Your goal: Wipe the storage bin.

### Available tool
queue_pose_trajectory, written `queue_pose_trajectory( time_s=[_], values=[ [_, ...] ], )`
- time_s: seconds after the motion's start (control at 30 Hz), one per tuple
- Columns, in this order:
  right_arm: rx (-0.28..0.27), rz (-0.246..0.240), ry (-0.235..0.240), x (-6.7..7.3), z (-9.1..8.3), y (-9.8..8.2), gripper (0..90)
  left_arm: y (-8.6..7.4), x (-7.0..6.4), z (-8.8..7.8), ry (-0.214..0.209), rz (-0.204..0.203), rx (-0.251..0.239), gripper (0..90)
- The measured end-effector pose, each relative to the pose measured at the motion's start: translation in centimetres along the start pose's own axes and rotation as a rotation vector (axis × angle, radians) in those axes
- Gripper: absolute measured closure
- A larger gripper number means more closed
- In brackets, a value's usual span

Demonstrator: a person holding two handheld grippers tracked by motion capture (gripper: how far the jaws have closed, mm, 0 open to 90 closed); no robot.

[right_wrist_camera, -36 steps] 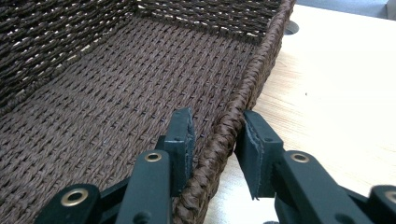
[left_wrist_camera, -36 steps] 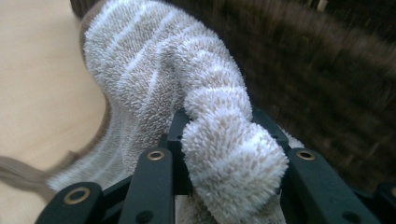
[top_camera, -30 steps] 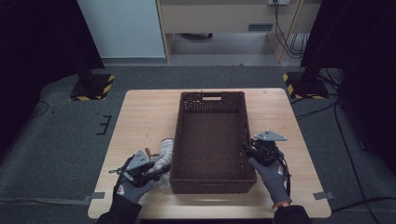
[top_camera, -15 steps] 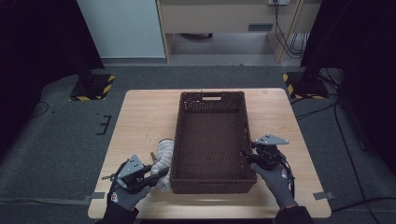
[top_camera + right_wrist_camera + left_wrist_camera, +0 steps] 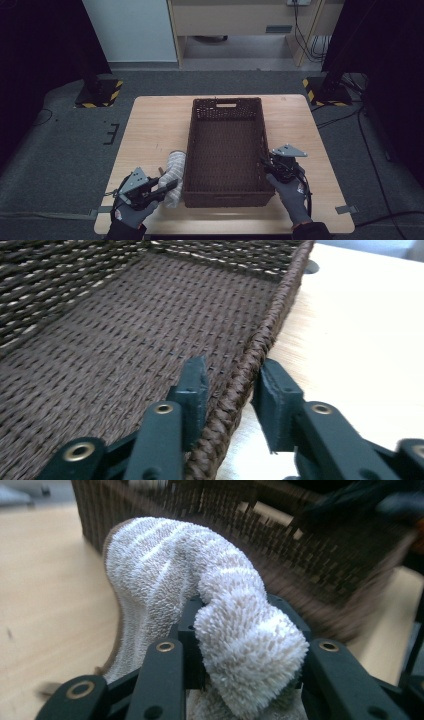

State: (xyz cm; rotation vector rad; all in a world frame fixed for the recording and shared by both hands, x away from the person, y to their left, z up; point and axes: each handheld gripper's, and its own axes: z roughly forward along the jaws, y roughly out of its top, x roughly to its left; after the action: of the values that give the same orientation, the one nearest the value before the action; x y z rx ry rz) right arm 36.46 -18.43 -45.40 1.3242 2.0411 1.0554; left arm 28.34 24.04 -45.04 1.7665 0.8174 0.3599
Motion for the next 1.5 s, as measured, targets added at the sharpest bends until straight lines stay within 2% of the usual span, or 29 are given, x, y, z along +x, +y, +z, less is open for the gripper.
queue_pose_trajectory(
  time_s=[0.1,0.23,0.4,0.53,0.6,0.7,0.77,0.83,0.87,0.93,0.97,1.03,1.13,1.23,1.33,1.37,1.43,1.5],
  values=[
    [-0.003,0.022,-0.008,0.2,0.2,0.1,68.6,0.4,-0.5,-0.8,-0.005,0.019,-0.020,63.4],
    [-0.004,0.036,-0.017,0.3,0.6,0.3,68.9,-0.2,-0.5,-0.5,-0.009,0.017,0.008,63.1],
    [-0.007,0.030,0.000,0.1,0.6,0.3,68.2,-2.1,0.0,1.0,0.001,0.012,0.100,63.2],
    [-0.008,0.028,0.006,0.0,0.6,0.3,67.2,-3.4,0.2,2.1,0.016,0.031,0.210,63.2],
    [-0.008,0.026,0.006,-0.1,0.6,0.3,66.9,-3.7,0.3,2.3,0.019,0.028,0.229,63.2],
    [-0.008,0.024,0.006,-0.1,0.6,0.3,66.7,-3.1,0.3,1.5,0.016,0.019,0.167,63.6],
    [-0.008,0.024,0.006,-0.1,0.6,0.3,66.8,-2.2,0.2,0.5,0.009,0.001,0.095,63.7],
    [-0.009,0.024,0.005,-0.1,0.6,0.3,66.8,-1.2,-0.2,-0.6,-0.016,-0.028,0.023,63.8],
    [-0.009,0.024,0.005,-0.1,0.6,0.3,66.7,-0.8,-0.7,-1.1,-0.026,-0.017,0.002,63.9],
    [-0.009,0.024,0.005,-0.1,0.6,0.3,66.7,-0.6,-1.7,-1.8,-0.031,0.020,-0.003,64.0],
    [-0.008,0.025,0.004,-0.1,0.6,0.3,66.8,-0.8,-2.1,-1.9,-0.039,0.026,0.006,64.0],
    [-0.007,0.026,0.006,-0.1,0.6,0.3,66.8,-1.4,-2.6,-1.7,-0.028,0.046,0.040,63.9],
    [-0.007,0.027,0.008,-0.1,0.6,0.3,66.8,-2.4,-2.2,-0.9,-0.016,0.029,0.091,63.8],
    [-0.010,0.025,0.008,-0.1,0.7,0.3,66.6,-3.4,-1.7,0.1,0.000,0.018,0.163,63.7],
    [-0.010,0.027,0.009,-0.1,0.7,0.3,66.6,-4.4,-1.5,1.4,0.022,0.030,0.268,63.6],
    [-0.009,0.027,0.011,-0.1,0.6,0.3,66.6,-4.7,-1.5,1.7,0.027,0.027,0.284,63.6],
    [-0.008,0.026,0.010,-0.1,0.6,0.3,66.5,-4.6,-1.2,1.6,0.027,0.013,0.282,63.6],
    [-0.010,0.026,0.010,-0.2,0.6,0.3,65.8,-4.4,-0.9,1.2,0.030,-0.007,0.252,63.9]
  ],
)
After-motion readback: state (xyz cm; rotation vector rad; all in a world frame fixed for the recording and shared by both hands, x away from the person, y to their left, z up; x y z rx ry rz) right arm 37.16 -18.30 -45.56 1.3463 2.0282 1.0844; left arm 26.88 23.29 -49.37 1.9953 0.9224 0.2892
